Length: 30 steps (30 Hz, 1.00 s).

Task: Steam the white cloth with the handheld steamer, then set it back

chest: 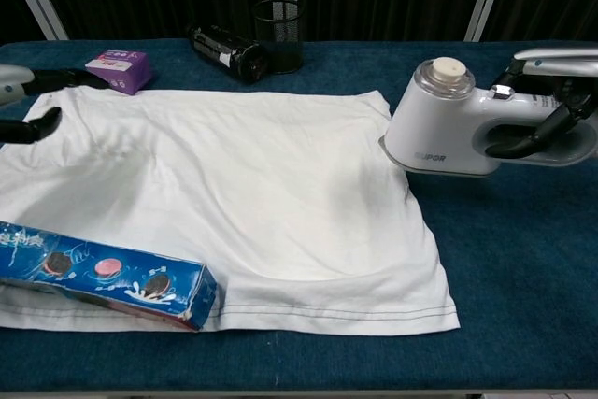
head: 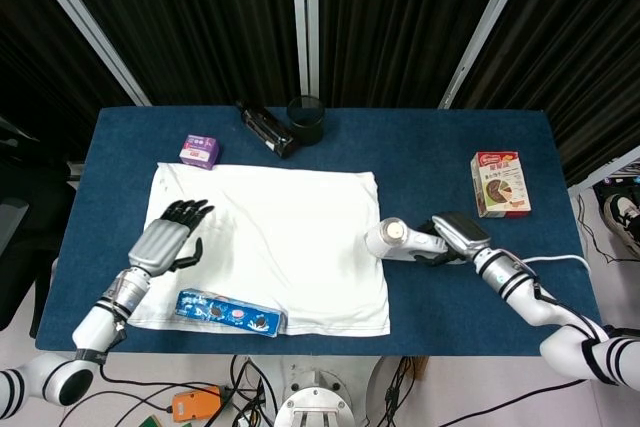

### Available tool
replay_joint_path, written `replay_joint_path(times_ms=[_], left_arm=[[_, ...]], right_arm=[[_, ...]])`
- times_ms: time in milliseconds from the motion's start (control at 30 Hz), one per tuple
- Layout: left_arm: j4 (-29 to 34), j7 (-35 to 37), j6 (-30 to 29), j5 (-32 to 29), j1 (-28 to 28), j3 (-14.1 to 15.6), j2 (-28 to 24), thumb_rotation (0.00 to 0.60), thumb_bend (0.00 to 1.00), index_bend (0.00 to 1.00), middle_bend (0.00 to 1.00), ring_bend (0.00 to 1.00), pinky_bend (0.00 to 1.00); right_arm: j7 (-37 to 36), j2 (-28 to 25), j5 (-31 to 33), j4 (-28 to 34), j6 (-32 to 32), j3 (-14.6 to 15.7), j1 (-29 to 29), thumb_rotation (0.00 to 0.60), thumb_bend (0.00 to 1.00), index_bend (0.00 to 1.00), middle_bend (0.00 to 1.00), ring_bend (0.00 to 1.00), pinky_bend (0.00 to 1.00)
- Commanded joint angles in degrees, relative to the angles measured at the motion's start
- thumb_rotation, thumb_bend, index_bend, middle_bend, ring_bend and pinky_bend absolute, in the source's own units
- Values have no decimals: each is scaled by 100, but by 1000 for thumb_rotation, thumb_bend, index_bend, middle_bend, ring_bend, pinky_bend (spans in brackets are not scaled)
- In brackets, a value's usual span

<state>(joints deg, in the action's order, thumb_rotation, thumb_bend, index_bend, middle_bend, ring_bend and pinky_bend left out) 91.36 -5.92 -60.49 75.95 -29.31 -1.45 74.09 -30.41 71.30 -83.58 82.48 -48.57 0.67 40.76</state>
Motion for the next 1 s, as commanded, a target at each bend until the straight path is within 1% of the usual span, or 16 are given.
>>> replay_joint_path(times_ms=[33,100,200,300,367,467,533,600,667,733,767,833,900,933,1000], left_arm=[[-3,309,-307,-30,253,-66,-221,168,587,15,27,0,0],[-40,458,-418,-42,370,-58,-292,167,586,15,27,0,0],[-111,623,-497,-46,497,-28,-330,167,585,15,27,0,0],[-175,747,-547,-49,590,-17,-329,166,584,15,27,0,0],[-208,811,-582,-44,638,-18,-326,165,584,15,27,0,0],[-267,887,-622,-38,709,-21,-331,164,582,15,27,0,0],[-298,921,-632,-39,738,-27,-334,165,580,15,27,0,0],[-343,940,-637,-44,768,-32,-338,168,572,14,27,0,0],[-379,958,-638,-55,799,-36,-352,167,557,15,27,0,0],[-404,969,-659,-60,832,-42,-374,165,548,15,27,0,0],[-422,982,-700,-60,862,-54,-391,167,543,15,27,0,0],[-448,1031,-803,-59,930,-84,-426,174,536,15,27,0,0],[-490,1080,-931,-37,999,-113,-452,191,533,15,27,0,0],[-524,1110,-1015,-19,1048,-127,-476,202,533,15,27,0,0],[-602,1101,-1203,8,1142,-154,-508,241,531,14,27,0,0]], right_arm=[[-173,41,169,-244,239,-46,-21,600,539,822,836,811,631],[-293,65,168,-352,344,-29,-24,600,508,796,832,785,601],[-447,97,130,-500,482,-1,-14,600,419,733,788,715,557],[-455,116,165,-617,510,-16,-47,600,285,622,715,617,506],[-418,102,233,-628,554,-24,-74,600,178,501,631,518,464],[-370,41,340,-583,611,-43,-127,600,68,299,479,366,393],[-312,12,391,-567,612,-52,-166,600,41,200,390,292,352],[-222,-22,446,-550,594,-66,-215,600,36,115,297,221,300],[-95,-59,508,-523,533,-88,-277,600,22,29,188,135,213],[43,-111,550,-462,403,-117,-356,600,11,0,114,78,156],[127,-174,561,-388,276,-139,-423,600,10,0,85,57,146],[251,-333,555,-213,1,-175,-563,600,11,0,58,38,145],[359,-498,566,-32,-302,-218,-722,600,11,0,55,35,145],[498,-602,598,83,-567,-261,-852,600,11,0,55,35,145],[864,-721,681,240,-1064,-333,-1092,600,12,0,55,35,145]])
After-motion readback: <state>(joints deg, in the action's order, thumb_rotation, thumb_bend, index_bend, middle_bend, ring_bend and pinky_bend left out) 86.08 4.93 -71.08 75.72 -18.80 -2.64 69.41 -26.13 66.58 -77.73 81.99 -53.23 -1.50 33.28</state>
